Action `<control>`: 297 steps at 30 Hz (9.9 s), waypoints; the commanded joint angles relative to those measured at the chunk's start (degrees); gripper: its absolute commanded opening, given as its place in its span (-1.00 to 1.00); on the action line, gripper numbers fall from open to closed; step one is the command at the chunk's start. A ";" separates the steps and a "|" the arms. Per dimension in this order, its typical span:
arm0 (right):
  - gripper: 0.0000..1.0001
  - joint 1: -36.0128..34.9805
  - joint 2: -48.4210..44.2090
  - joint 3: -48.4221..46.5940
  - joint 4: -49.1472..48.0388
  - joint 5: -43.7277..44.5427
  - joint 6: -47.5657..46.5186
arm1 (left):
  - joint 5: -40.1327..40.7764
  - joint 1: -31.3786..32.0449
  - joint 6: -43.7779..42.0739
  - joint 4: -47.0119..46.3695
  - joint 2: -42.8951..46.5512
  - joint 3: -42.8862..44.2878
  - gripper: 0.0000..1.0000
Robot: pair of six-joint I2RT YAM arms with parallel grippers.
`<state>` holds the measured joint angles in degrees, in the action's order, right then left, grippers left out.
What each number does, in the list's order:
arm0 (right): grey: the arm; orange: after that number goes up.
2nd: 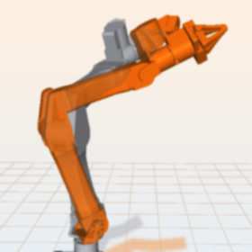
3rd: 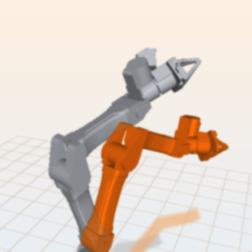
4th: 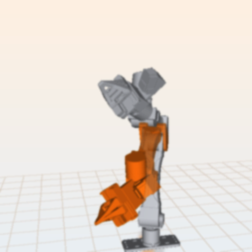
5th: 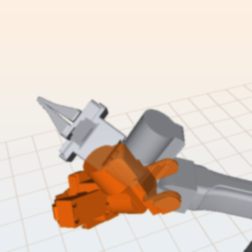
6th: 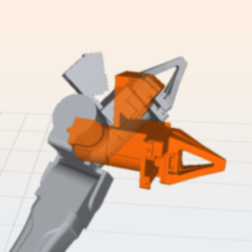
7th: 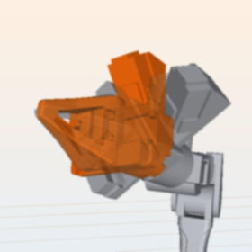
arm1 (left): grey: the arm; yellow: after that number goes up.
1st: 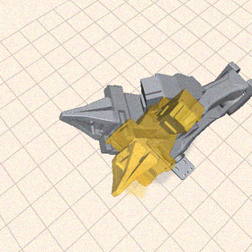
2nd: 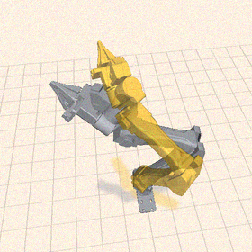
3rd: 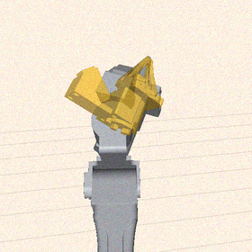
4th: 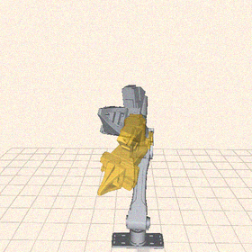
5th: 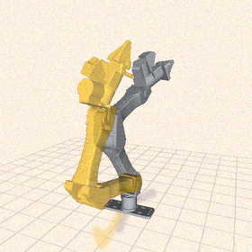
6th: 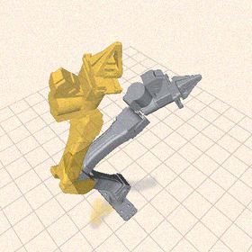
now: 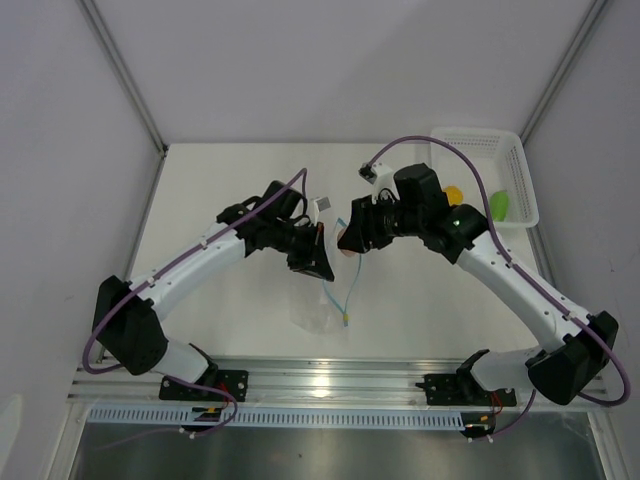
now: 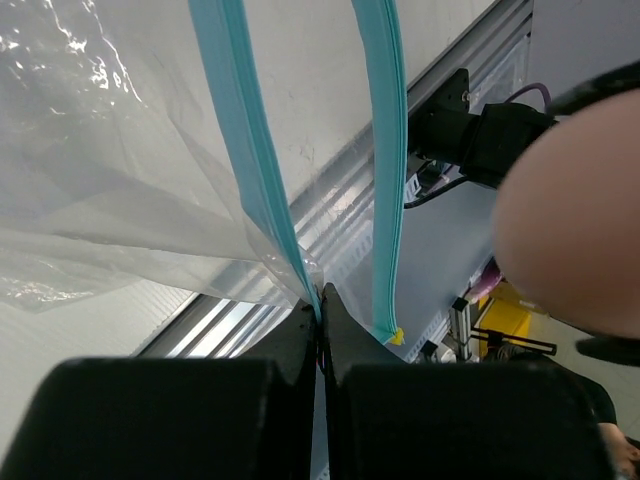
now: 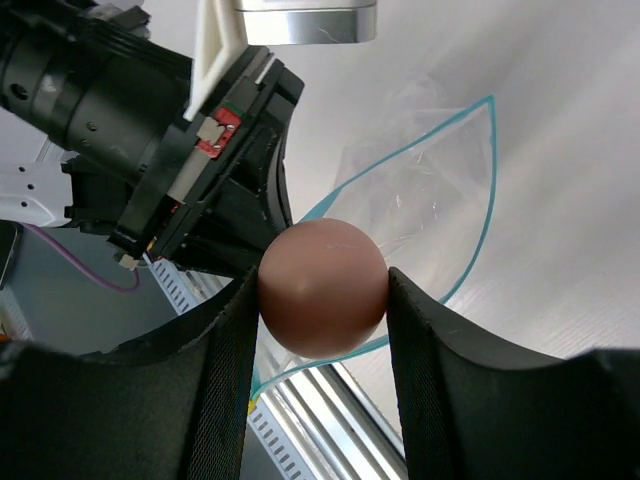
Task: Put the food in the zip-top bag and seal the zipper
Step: Place the fake fruit in the zipper food storage bag, then pick up the fake fruit from the bin, then place the fake fruit in the zipper food storage bag, then pick up the fake vegetable from the bin.
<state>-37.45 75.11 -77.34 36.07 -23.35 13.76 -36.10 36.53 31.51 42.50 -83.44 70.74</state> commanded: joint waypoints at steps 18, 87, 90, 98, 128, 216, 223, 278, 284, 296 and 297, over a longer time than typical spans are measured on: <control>0.80 -0.43 3.29 -0.62 -1.80 -0.38 0.31 | 0.59 -0.50 1.45 -2.95 5.39 -0.08 -0.99; 0.68 45.98 49.08 -32.09 5.32 20.54 26.76 | 4.28 1.17 -3.73 -4.45 9.88 -3.94 -0.99; 0.68 45.98 49.34 -30.51 4.09 19.93 25.89 | 4.63 1.08 -4.43 -3.39 9.44 -3.07 -0.99; 0.69 45.98 51.01 -29.71 2.60 18.70 24.83 | 3.75 1.08 -4.52 -3.04 8.56 -2.27 -0.99; -0.71 46.07 52.34 -29.89 -1.97 14.21 24.83 | 4.46 1.00 -4.52 0.39 6.98 0.19 -0.99; -1.00 -12.56 3.55 -1.85 -9.01 8.85 4.87 | -0.11 -3.93 -2.68 0.83 14.97 -6.49 -0.99; -1.00 -12.56 4.96 -1.94 -8.04 9.47 5.58 | 0.41 -3.84 -2.77 1.97 16.20 -5.26 -0.99; 0.89 -7.20 5.49 -7.91 -1.45 16.41 2.76 | -0.91 -3.93 -1.00 -1.19 9.62 -0.95 -0.99; 0.89 -1.67 6.18 -10.98 -1.01 20.80 3.73 | 0.06 -3.84 -3.11 -0.23 8.21 -0.25 -0.99; 0.99 5.63 15.85 -22.33 1.37 44.52 -5.93 | 2.17 -3.93 -9.09 3.46 6.36 1.51 -0.99; 0.99 6.24 16.20 -22.15 0.41 45.06 -7.42 | 2.17 -3.93 -9.44 3.73 6.27 1.42 -0.99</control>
<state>-33.12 89.41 -97.34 38.24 13.78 10.87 -34.46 33.01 25.30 45.30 -76.88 70.11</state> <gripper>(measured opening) 0.992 0.004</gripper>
